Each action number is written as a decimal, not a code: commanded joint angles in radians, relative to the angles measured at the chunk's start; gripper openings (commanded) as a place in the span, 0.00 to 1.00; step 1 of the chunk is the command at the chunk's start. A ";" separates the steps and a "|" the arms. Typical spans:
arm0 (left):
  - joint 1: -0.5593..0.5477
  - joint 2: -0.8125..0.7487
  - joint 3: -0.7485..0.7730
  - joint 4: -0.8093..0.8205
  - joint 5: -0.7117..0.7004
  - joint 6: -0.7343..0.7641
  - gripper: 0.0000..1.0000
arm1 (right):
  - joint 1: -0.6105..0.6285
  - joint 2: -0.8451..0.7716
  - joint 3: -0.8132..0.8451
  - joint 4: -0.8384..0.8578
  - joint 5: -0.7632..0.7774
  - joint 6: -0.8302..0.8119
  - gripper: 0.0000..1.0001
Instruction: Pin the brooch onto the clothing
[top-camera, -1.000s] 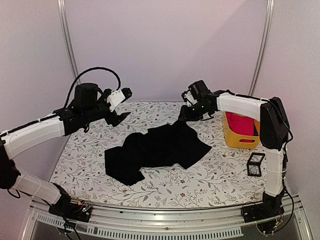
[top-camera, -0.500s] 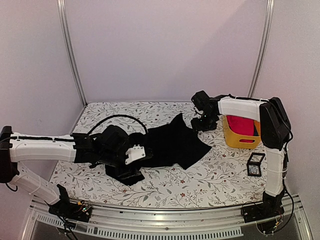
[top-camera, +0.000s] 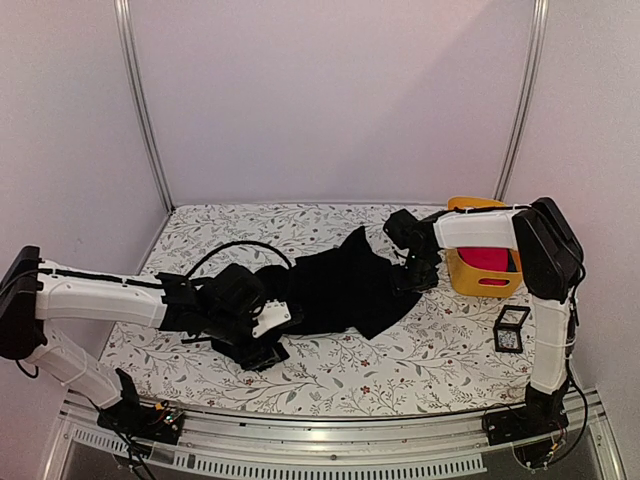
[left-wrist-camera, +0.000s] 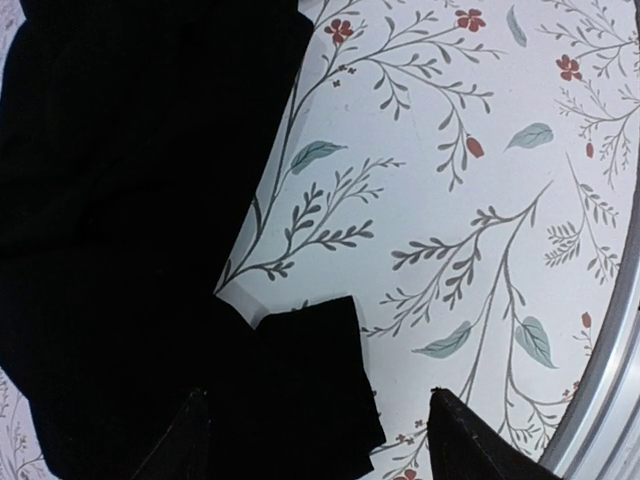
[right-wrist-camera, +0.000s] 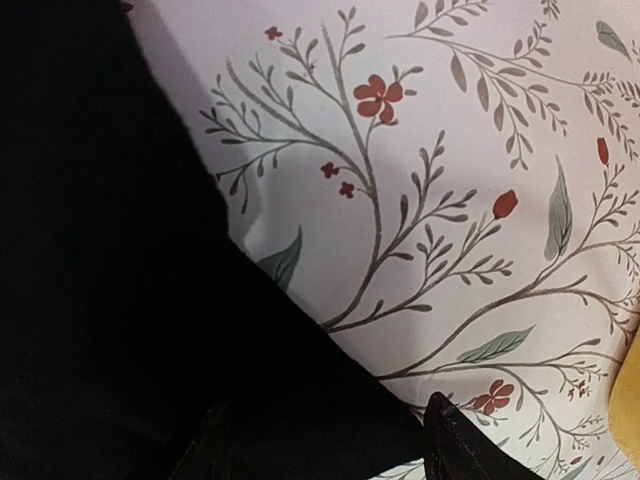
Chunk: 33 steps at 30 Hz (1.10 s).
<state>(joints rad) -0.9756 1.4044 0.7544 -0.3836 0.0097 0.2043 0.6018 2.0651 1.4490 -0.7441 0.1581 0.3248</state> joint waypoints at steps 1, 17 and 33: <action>-0.001 0.028 0.005 -0.003 0.027 -0.036 0.75 | 0.032 -0.008 -0.084 -0.068 -0.040 0.017 0.63; 0.015 0.090 0.046 -0.087 -0.084 -0.028 0.65 | 0.032 -0.178 -0.104 -0.068 -0.113 0.029 0.00; 0.072 0.037 0.026 -0.038 -0.078 -0.031 0.00 | 0.033 -0.284 0.011 -0.152 -0.014 0.023 0.00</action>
<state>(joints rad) -0.9215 1.4693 0.7757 -0.4461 -0.0608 0.1722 0.6285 1.8130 1.4094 -0.8547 0.1032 0.3477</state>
